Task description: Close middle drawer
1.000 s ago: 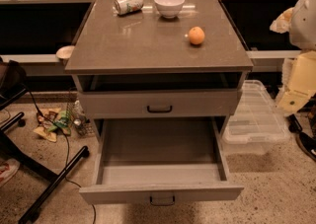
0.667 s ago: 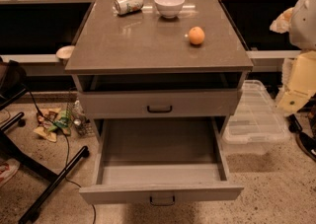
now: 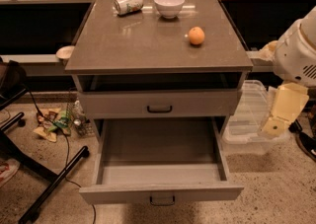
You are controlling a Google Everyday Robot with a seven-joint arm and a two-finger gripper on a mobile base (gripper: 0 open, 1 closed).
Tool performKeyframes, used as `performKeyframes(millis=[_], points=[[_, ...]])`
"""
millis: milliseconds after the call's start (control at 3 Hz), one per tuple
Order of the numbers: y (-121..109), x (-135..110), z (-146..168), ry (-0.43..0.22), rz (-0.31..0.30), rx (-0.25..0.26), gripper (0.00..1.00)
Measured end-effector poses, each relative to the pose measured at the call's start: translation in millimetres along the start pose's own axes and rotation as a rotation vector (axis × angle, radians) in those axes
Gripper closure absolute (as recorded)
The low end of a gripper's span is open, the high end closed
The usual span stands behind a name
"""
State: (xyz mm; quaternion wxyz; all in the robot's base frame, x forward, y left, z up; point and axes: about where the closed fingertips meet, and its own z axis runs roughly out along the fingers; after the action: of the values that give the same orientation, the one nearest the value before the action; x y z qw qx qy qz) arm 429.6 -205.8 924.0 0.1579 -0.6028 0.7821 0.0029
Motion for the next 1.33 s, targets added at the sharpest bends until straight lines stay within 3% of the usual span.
performKeyframes(millis=[333,667,1000,1333], points=[[0,0,0,0.000,0.000,0.000,0.00],[10,0,20,0.001,-0.030,-0.023,0.00],[30,1,59,-0.006,-0.081,-0.044,0.00],[61,11,125,-0.028,-0.105,-0.089,0.00]])
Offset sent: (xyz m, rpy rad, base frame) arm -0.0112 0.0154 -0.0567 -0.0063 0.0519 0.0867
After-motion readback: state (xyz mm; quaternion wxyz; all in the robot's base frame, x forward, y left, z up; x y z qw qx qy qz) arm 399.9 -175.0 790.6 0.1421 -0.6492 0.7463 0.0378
